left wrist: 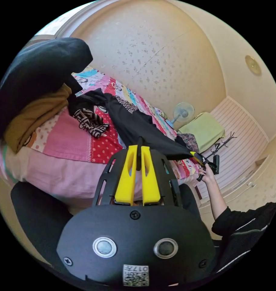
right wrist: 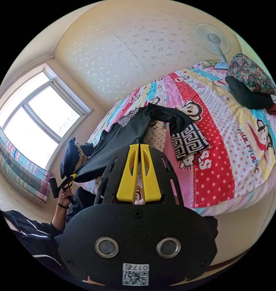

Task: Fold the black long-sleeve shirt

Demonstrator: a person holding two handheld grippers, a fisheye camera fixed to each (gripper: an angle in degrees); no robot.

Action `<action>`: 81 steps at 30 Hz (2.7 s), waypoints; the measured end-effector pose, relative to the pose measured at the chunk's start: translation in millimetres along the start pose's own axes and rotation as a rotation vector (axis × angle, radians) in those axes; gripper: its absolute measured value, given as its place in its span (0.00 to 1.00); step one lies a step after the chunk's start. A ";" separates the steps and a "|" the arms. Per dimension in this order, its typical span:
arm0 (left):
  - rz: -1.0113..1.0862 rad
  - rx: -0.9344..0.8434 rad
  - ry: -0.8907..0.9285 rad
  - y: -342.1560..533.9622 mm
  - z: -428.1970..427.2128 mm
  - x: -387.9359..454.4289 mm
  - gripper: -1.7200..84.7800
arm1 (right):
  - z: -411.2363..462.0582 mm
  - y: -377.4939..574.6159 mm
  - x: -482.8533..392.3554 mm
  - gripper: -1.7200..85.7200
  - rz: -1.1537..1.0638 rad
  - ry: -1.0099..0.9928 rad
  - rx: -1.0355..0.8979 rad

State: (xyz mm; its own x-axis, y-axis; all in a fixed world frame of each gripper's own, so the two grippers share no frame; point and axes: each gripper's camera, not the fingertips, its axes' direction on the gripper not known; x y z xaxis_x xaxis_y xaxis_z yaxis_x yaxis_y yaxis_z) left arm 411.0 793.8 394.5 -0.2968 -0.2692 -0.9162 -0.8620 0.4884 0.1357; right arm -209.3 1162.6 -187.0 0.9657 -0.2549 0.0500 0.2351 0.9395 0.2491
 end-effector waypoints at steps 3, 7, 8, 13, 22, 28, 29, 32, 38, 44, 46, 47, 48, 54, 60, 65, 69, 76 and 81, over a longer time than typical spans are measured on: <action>-0.012 -0.042 -0.168 30.8 9.1 6.0 0.03 | 16.6 38.6 28.0 0.03 0.116 0.046 -0.043; -0.263 -0.045 -0.046 43.1 6.5 -9.3 0.03 | 12.1 90.3 50.0 0.03 0.305 -0.140 0.097; -0.265 -0.043 -0.045 42.0 5.5 -6.6 0.03 | 14.0 99.0 50.0 0.03 0.316 -0.135 0.112; -0.164 -0.109 -0.206 42.6 17.1 25.4 0.06 | 41.2 113.3 41.0 0.04 0.181 0.013 0.017; -0.324 0.064 -0.206 72.7 4.5 20.2 0.13 | 4.5 176.6 36.1 0.16 0.189 -0.038 0.504; 0.041 0.435 -0.322 70.8 -43.2 107.5 0.11 | 30.3 170.4 -20.9 0.15 -0.063 0.165 0.400; 0.102 0.443 -0.302 71.8 -40.0 115.9 0.10 | 41.5 168.0 -35.4 0.14 -0.128 0.209 0.360; 0.261 0.353 -0.242 78.9 -1.9 140.8 0.08 | 69.3 162.9 -58.1 0.11 -0.216 0.293 0.253; 0.274 0.059 -0.383 83.6 90.1 132.4 0.02 | 113.2 158.2 -77.8 0.08 -0.330 0.333 0.073; 0.120 -0.024 -0.279 74.8 108.5 104.8 0.01 | 125.0 152.3 -68.2 0.05 -0.277 0.269 0.019; 0.099 -0.032 -0.241 70.7 109.4 98.0 0.01 | 125.0 150.9 -63.9 0.05 -0.257 0.246 0.017; 0.091 -0.035 -0.232 69.5 109.8 96.2 0.01 | 125.7 150.6 -62.2 0.05 -0.247 0.242 0.017; 0.075 -0.040 -0.215 67.3 110.2 93.0 0.01 | 126.2 150.3 -60.7 0.05 -0.236 0.239 0.017; 0.042 -0.044 -0.178 60.1 111.6 85.7 0.01 | 118.2 146.7 -33.8 0.04 -0.109 0.125 0.038; 0.078 -0.058 -0.203 53.4 115.0 89.5 0.01 | 111.2 144.2 -13.2 0.03 -0.027 0.027 0.047; 0.095 -0.051 -0.226 51.3 116.7 92.9 0.01 | 109.4 143.1 -20.3 0.03 -0.064 0.086 0.042; 0.082 -0.056 -0.210 47.0 116.6 89.5 0.01 | 106.2 141.5 -21.0 0.03 -0.079 0.106 0.039; 0.070 -0.071 -0.187 40.4 116.3 84.8 0.01 | 97.2 138.3 -13.8 0.03 -0.063 0.088 0.043; 0.081 -0.070 -0.198 38.6 117.1 86.5 0.01 | 88.3 135.0 -8.7 0.03 -0.061 0.084 0.044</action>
State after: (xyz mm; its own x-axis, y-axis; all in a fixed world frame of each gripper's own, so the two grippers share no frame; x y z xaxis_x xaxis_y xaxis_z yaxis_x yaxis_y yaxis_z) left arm 400.2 886.6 276.3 -0.2855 -0.0602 -0.9565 -0.8672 0.4411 0.2311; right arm -195.7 1271.4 -68.4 0.9560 -0.2897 -0.0470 0.2905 0.9115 0.2913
